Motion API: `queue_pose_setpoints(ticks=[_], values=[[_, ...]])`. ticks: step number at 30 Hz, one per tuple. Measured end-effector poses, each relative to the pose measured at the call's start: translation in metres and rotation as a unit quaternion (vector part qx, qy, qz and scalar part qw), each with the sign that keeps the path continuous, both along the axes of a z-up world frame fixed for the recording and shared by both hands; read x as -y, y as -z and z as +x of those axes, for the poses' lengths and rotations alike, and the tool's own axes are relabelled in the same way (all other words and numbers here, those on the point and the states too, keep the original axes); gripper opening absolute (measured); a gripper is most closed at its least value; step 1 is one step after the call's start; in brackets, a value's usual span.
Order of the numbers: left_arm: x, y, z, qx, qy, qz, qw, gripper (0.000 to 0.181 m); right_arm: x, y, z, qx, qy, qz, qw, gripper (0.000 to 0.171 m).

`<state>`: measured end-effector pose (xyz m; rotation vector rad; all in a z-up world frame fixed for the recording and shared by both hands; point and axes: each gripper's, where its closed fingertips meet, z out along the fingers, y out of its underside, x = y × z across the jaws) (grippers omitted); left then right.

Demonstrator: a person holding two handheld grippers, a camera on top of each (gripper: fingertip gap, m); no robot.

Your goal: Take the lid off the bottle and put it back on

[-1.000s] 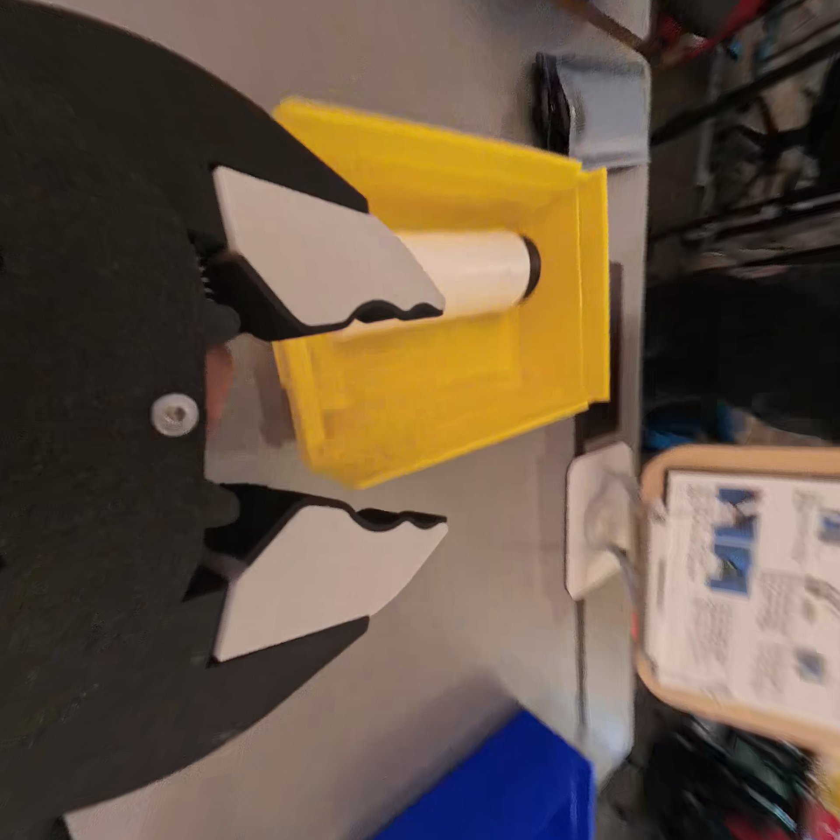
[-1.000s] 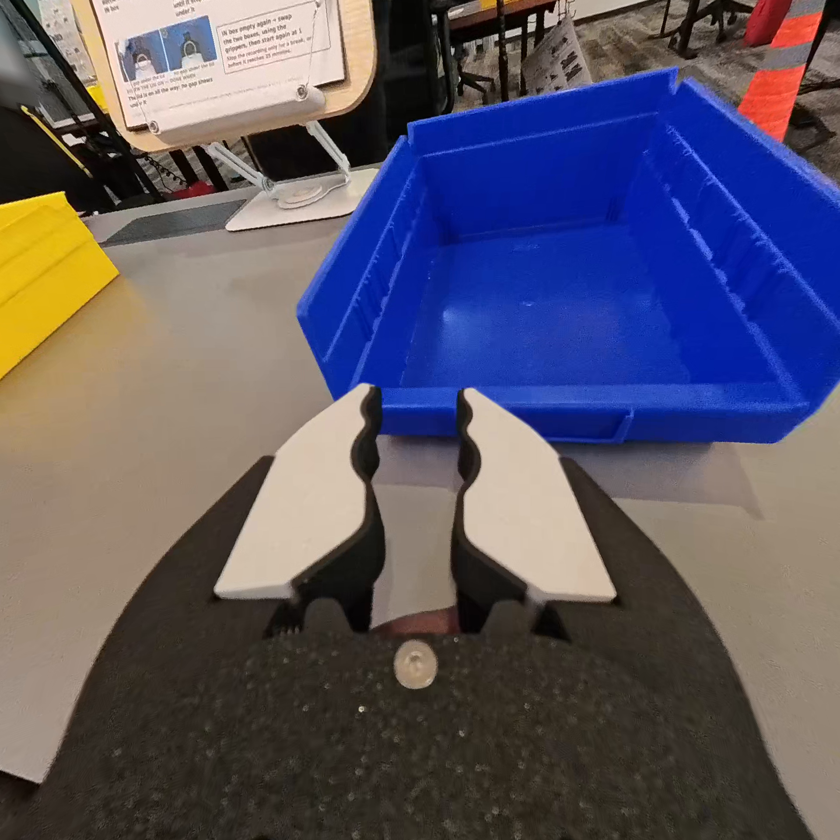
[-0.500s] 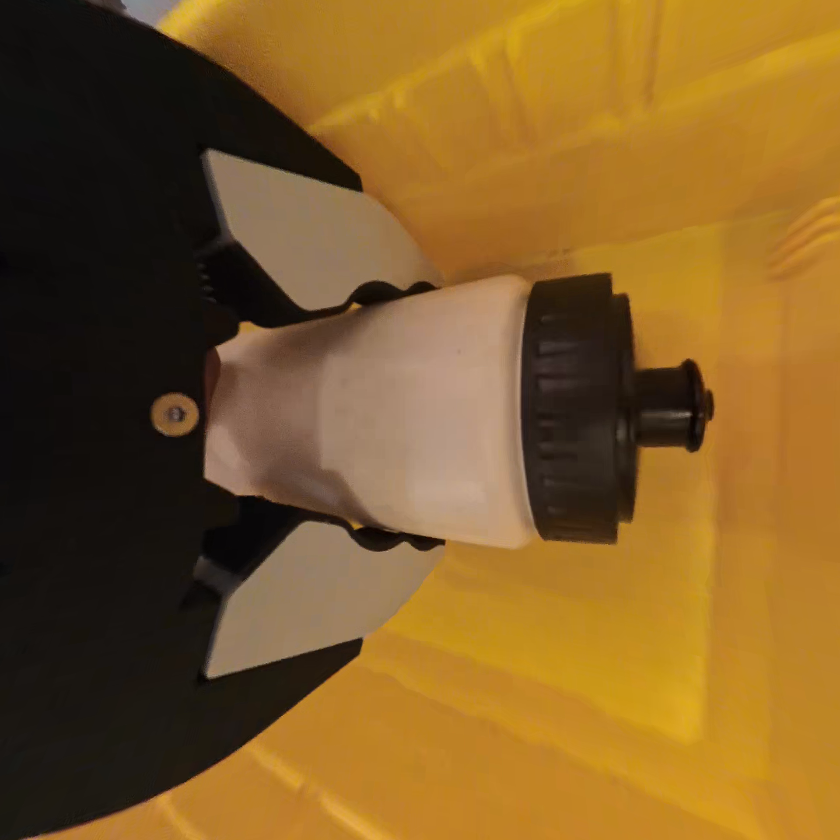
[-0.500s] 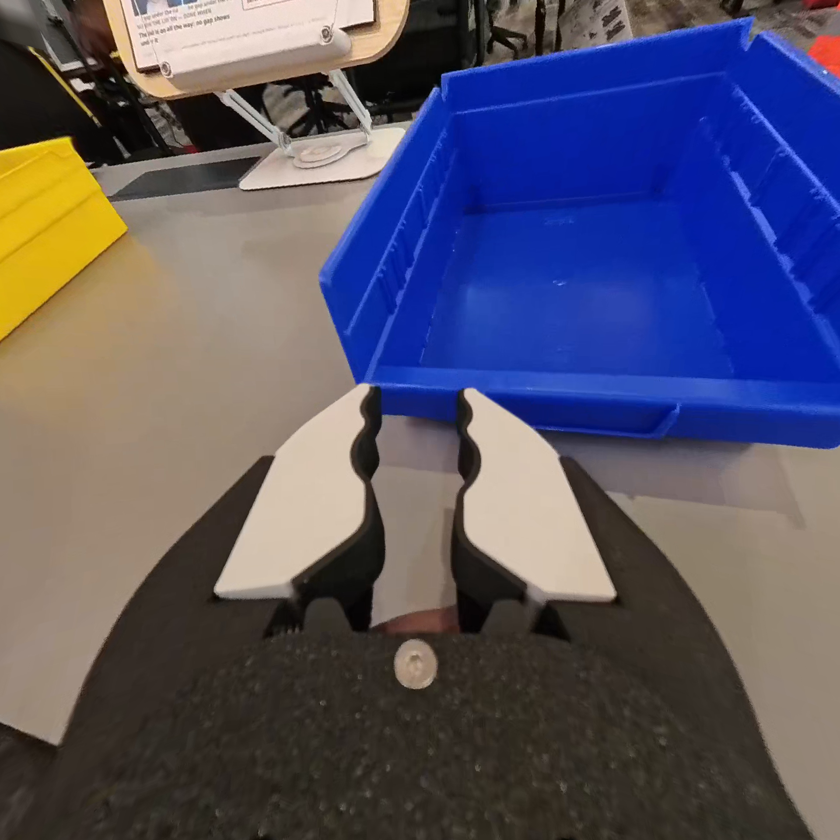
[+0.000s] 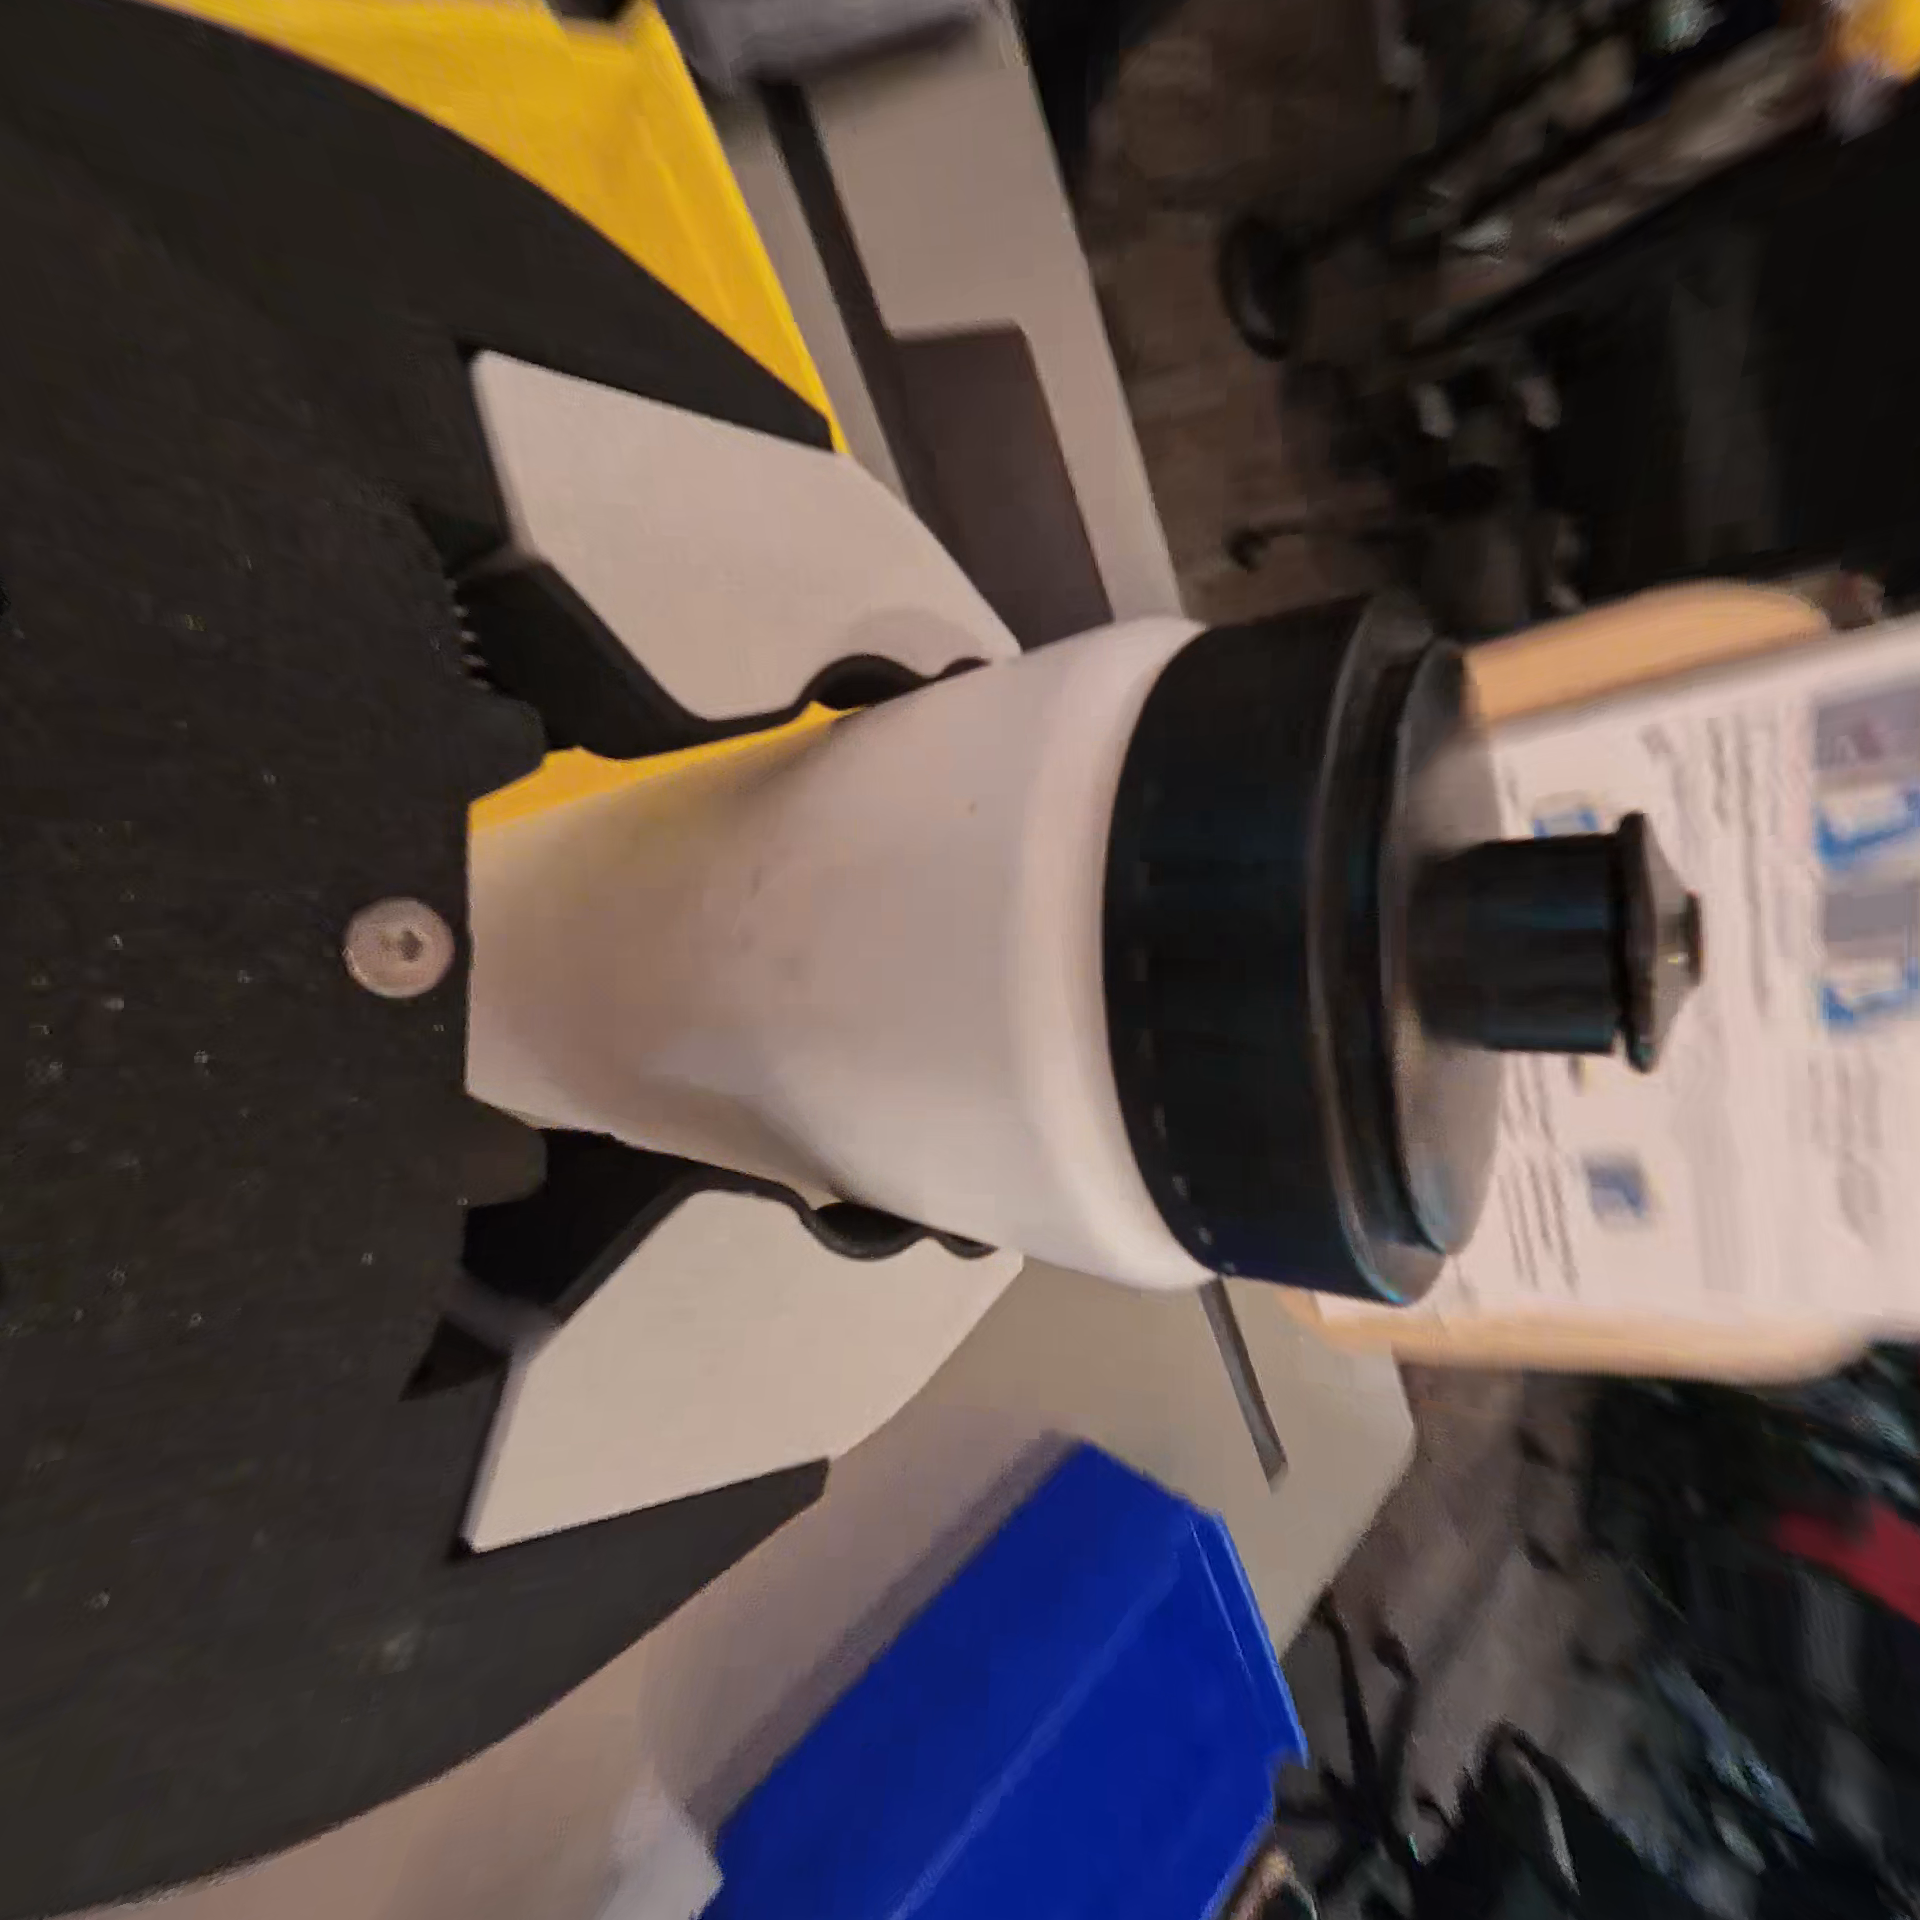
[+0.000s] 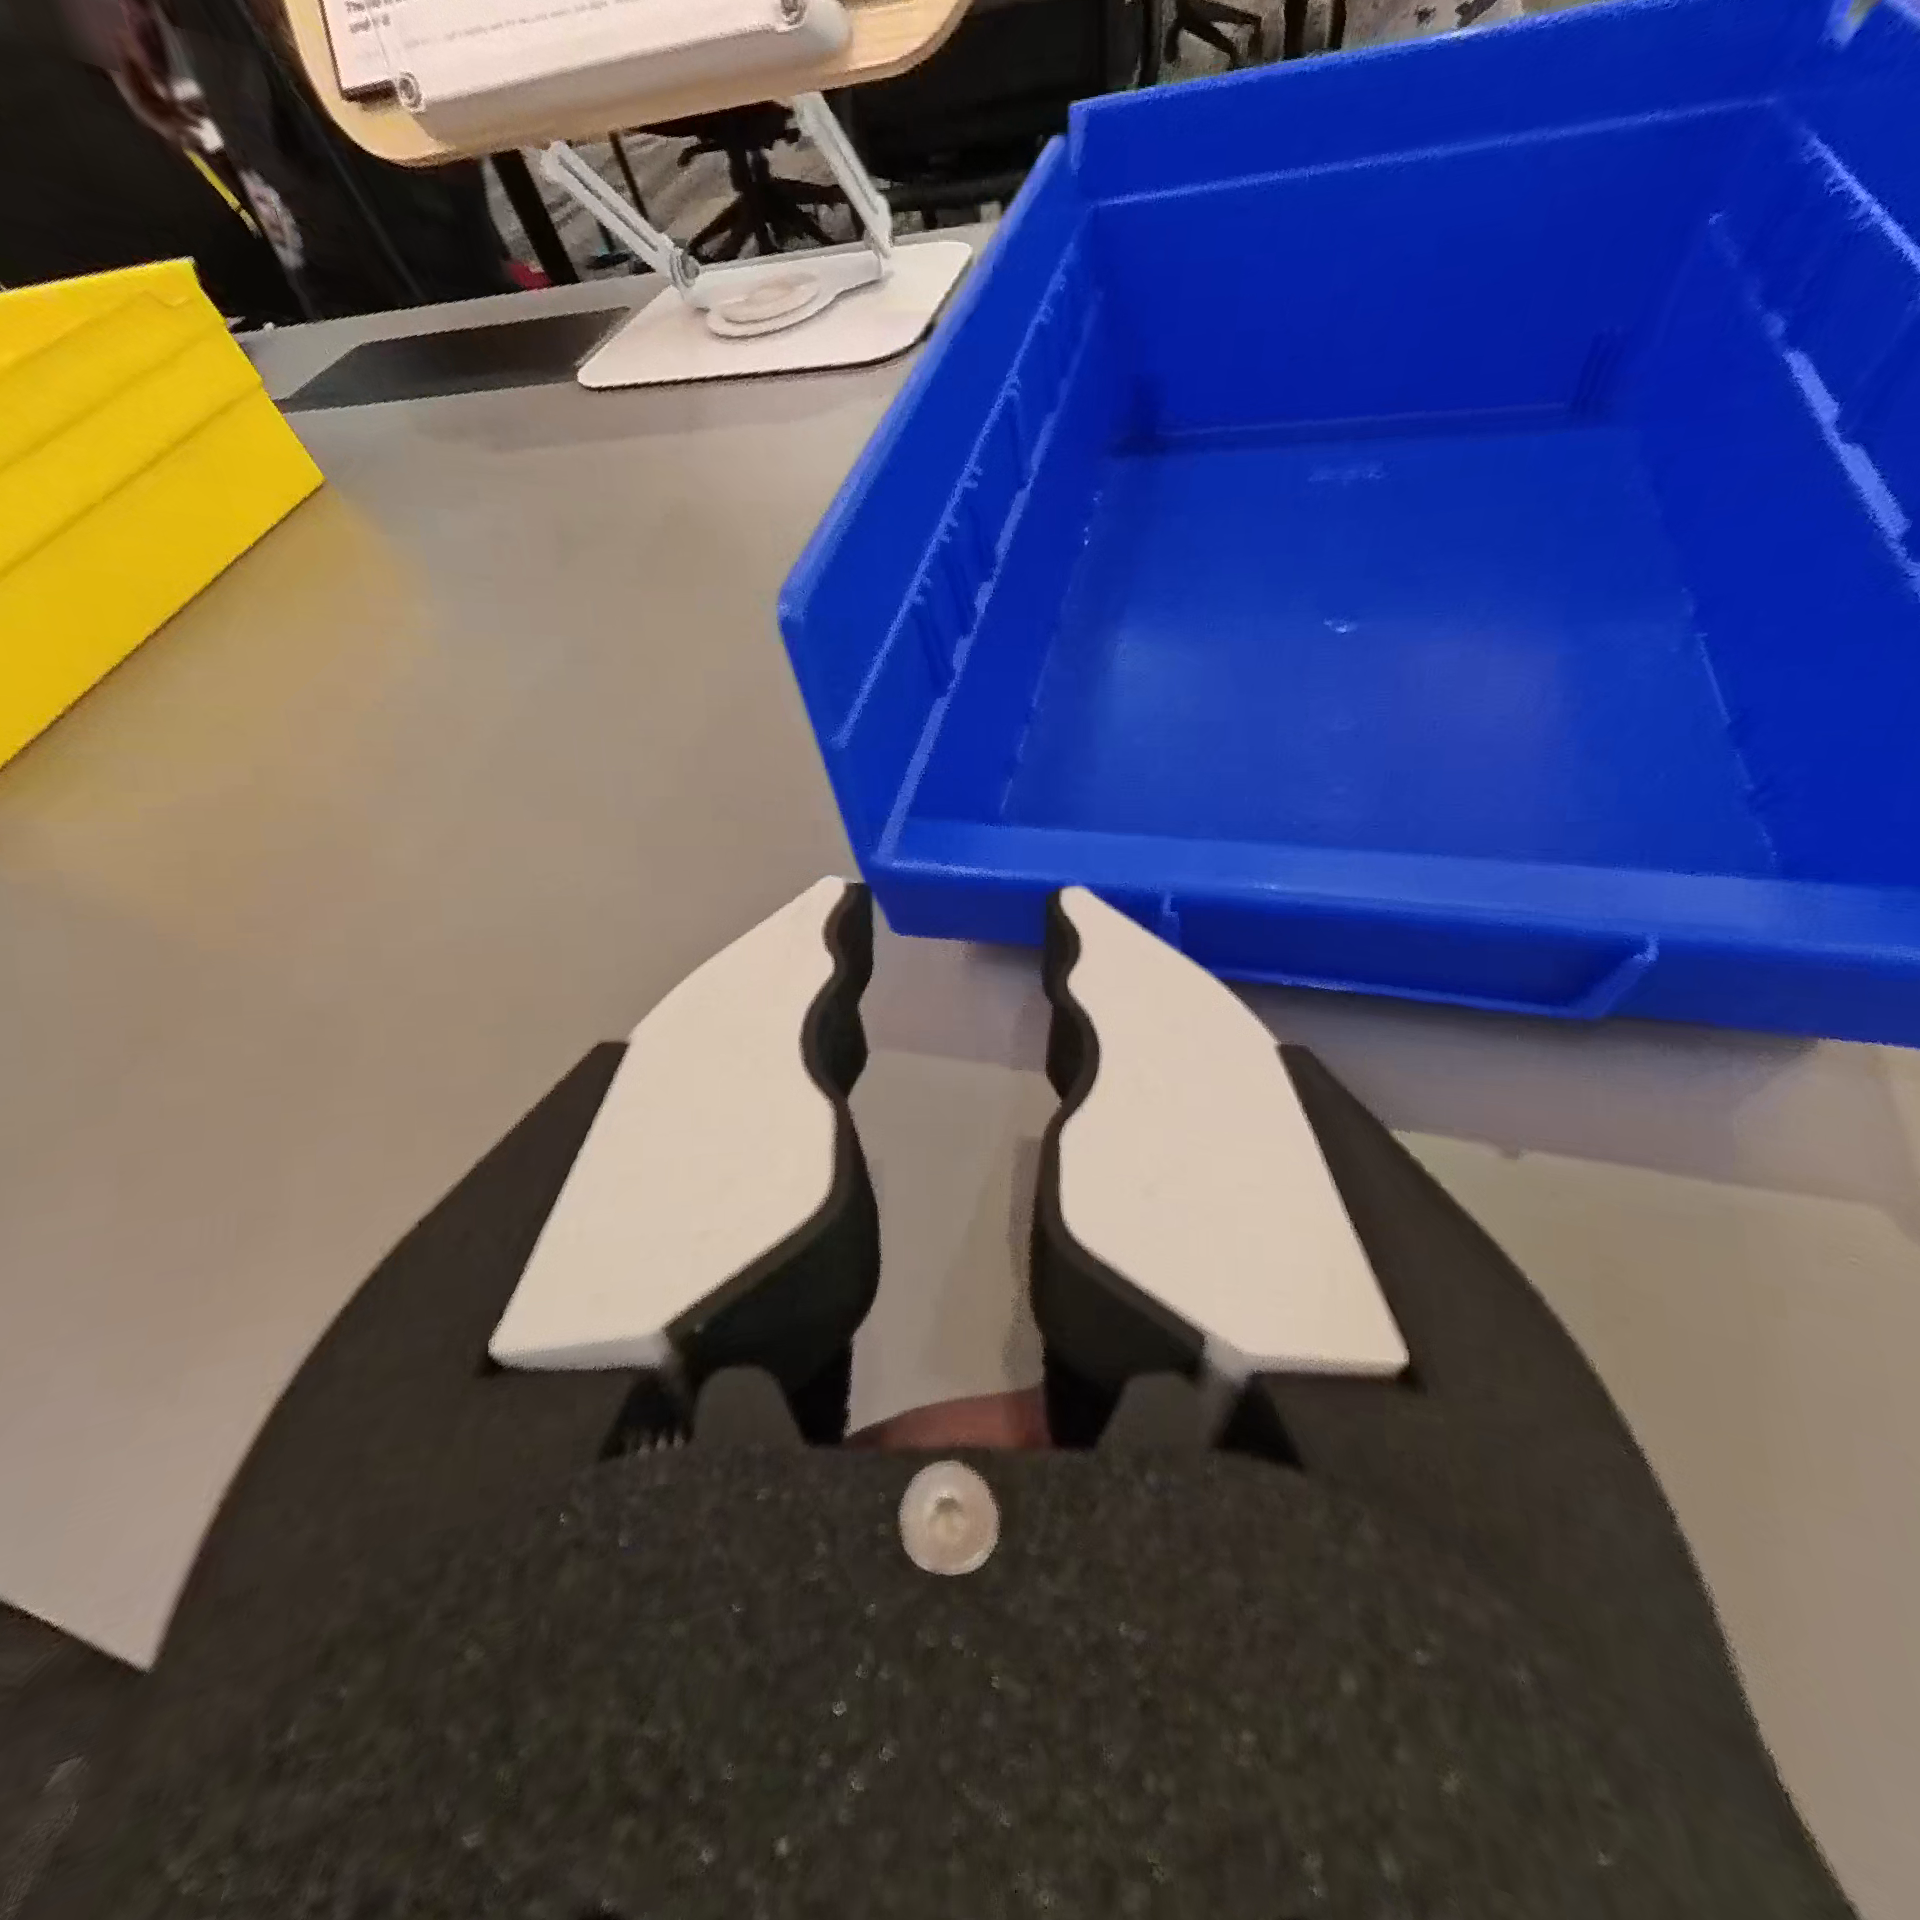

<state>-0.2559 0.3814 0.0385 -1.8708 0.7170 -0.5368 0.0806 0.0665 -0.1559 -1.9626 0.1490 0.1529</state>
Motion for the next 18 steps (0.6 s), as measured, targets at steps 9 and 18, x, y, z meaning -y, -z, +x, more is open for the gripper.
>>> queue_pose_setpoints(ticks=[9, 18], values=[[0.039, 0.083, 0.148, 0.099, 0.074, 0.062, 0.99, 0.095, -0.003, 0.003, -0.009, 0.038, -0.018, 0.002, 0.999, 0.031], [0.043, 0.121, 0.174, 0.085, 0.136, 0.121, 0.98, 0.094, 0.0, 0.015, -0.021, 0.022, -0.055, -0.041, 0.997, 0.035]])
